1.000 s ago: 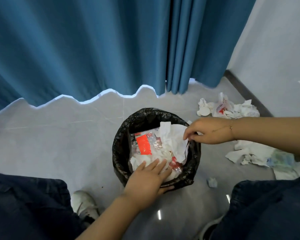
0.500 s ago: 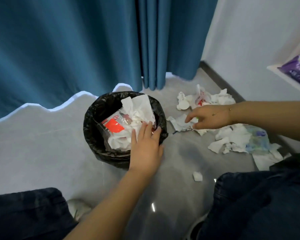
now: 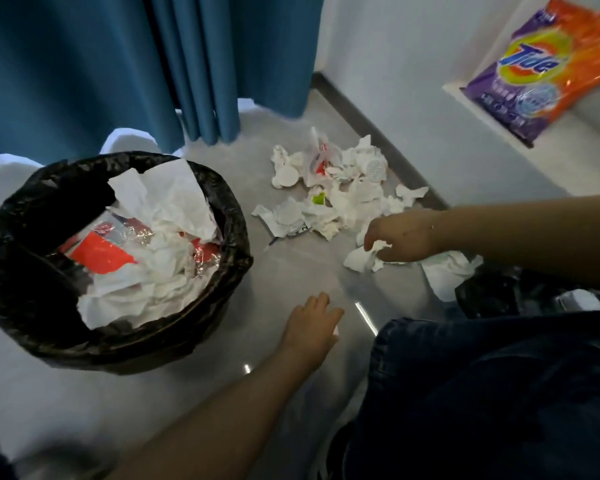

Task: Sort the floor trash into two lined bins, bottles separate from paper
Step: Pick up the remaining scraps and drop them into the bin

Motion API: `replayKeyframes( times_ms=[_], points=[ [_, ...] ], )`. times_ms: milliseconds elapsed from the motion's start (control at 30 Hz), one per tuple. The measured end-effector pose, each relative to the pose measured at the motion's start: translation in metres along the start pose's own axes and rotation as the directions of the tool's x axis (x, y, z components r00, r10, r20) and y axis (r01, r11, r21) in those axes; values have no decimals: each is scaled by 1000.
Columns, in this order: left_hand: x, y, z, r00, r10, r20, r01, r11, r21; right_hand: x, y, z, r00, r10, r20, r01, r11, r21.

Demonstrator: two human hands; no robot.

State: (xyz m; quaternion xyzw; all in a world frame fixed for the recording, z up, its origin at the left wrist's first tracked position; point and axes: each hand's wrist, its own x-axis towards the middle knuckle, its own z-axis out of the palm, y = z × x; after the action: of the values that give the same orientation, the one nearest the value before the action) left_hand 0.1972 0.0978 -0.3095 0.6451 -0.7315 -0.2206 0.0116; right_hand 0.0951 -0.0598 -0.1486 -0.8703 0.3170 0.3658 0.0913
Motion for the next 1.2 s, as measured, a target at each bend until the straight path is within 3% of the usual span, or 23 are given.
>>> replayKeyframes(
  times_ms=[100, 167, 300, 400, 533, 667, 700, 867, 967, 1100, 1200],
  points=[
    [11, -10, 31, 1000, 21, -17, -23, 997, -77, 5, 0, 23, 991, 7, 131, -1, 999, -50],
    [13, -18, 48, 998, 29, -48, -36, 988, -152, 7, 11, 26, 983, 43, 180, -51, 998, 44],
    [11, -29, 72, 991, 8, -131, -53, 936, -349, 9, 58, 22, 981, 192, 37, -195, 945, 262],
    [16, -33, 66, 985, -71, -158, -16, 869, -494, 7, 92, 40, 948, 314, 52, -318, 926, 205],
    [28, -34, 50, 963, -225, -152, 49, 696, -717, 21, 120, 73, 869, 436, 234, -456, 889, 36],
    [53, -46, 43, 898, -437, -51, 143, 400, -905, 40, 136, 89, 802, 516, 303, -573, 807, 142],
    [59, -52, 44, 888, -458, -29, 159, 367, -917, 45, 141, 93, 789, 524, 321, -591, 789, 166],
    [65, -60, 55, 907, -420, -28, 165, 417, -894, 66, 169, 106, 695, 553, 460, -701, 663, 262],
    [67, -53, 61, 908, -416, -54, 157, 458, -875, 73, 168, 110, 665, 579, 472, -736, 615, 282],
    [70, -52, 61, 900, -430, -73, 145, 452, -880, 92, 163, 154, 533, 635, 559, -846, 397, 356],
    [68, -51, 59, 904, -415, -100, 118, 468, -876, 98, 156, 191, 559, 717, 416, -826, 437, 357]
  ],
)
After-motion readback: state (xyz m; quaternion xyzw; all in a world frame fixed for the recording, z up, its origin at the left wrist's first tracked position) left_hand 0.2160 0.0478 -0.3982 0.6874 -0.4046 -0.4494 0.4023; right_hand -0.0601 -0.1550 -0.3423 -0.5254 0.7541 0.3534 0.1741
